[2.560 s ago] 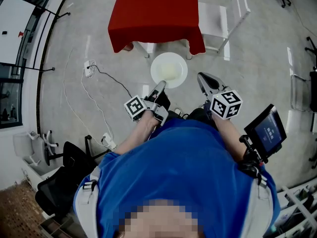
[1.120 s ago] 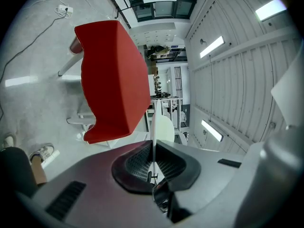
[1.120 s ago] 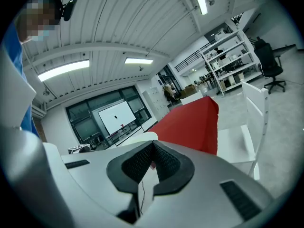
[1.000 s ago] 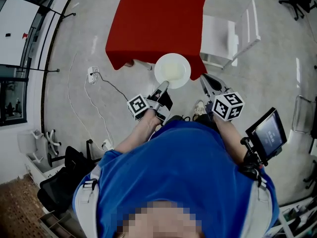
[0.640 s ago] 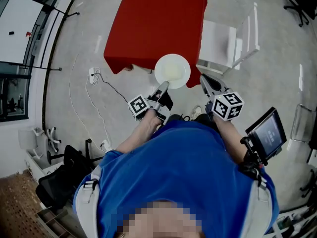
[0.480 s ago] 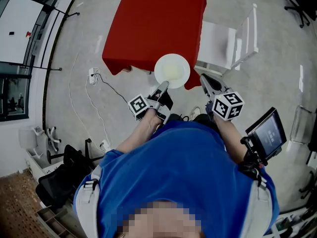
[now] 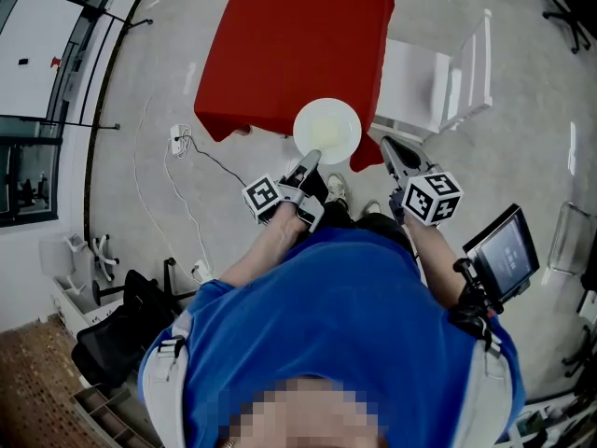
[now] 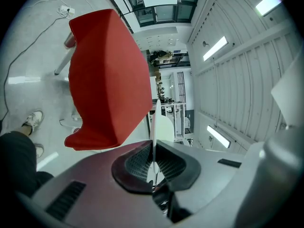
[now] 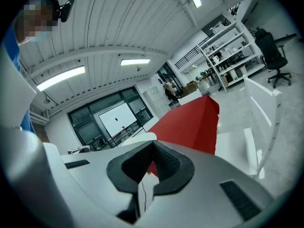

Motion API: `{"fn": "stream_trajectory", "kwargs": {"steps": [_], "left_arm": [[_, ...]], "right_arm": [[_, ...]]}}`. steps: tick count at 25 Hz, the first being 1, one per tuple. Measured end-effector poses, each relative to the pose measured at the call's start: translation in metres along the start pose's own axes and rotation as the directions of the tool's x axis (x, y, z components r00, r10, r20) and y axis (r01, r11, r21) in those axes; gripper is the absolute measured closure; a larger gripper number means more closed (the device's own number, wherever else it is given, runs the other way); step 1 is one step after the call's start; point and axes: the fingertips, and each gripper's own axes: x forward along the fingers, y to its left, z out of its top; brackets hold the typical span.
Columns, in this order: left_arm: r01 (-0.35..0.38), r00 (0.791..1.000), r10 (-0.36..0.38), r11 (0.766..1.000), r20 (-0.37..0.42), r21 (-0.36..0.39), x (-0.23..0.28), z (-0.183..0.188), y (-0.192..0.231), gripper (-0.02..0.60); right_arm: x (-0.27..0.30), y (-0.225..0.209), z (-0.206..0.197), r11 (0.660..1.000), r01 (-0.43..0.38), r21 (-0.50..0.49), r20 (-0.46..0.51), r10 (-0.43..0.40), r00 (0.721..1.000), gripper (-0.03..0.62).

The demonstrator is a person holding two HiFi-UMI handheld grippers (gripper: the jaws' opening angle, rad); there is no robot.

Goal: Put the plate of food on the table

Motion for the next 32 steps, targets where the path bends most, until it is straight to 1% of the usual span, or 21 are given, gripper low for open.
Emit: {"fn": "stream_trajectory", "kwargs": {"steps": [4,7,12,17,19,23,25,29,32], "left_arm": [[0.006,1.0,-0.006,1.0,-0.023,-0.003,0.009,0.013,-0.005,0.565],[0.006,0.999,-0.006,1.0,-0.046,-0.001,0.021,0.032,-0.001,0.565],[0.014,0.996,-0.014,1.0,-0.086,-0.003,0.044,0.06,0.0,0.565],[0.004,0.991,-0.003,1.0,-0.137,0.008,0.064,0.081,0.003,0.565],[0.005,0.987,-0.003,1.0,-0.161,0.011,0.074,0.09,0.004,0.565],[-0.017,0.976,0.022,1.0,-0.215,0.026,0.108,0.104,0.019,0.565],[-0.015,0.971,0.023,0.999,-0.238,0.034,0.121,0.109,0.019,0.565],[-0.033,0.959,0.045,0.998,-0.279,0.048,0.145,0.112,0.021,0.565],[-0.042,0.955,0.055,0.998,-0.293,0.049,0.151,0.11,0.026,0.565]], "right_arm": [[0.012,-0.002,0.01,1.0,0.023,0.007,0.009,-0.023,1.0,0.592],[0.03,-0.007,0.013,0.998,0.047,0.028,0.02,-0.048,0.999,0.592],[0.055,-0.015,0.024,0.995,0.091,0.036,0.032,-0.092,0.995,0.592],[0.072,-0.02,0.034,0.99,0.135,0.046,0.048,-0.137,0.989,0.592],[0.08,-0.025,0.038,0.987,0.155,0.051,0.057,-0.157,0.986,0.592],[0.096,-0.052,0.045,0.979,0.192,0.069,0.079,-0.197,0.977,0.592],[0.101,-0.06,0.05,0.975,0.208,0.078,0.089,-0.214,0.973,0.592],[0.104,-0.076,0.058,0.966,0.237,0.102,0.103,-0.247,0.963,0.592],[0.101,-0.082,0.056,0.961,0.253,0.112,0.103,-0.265,0.959,0.592]]}}
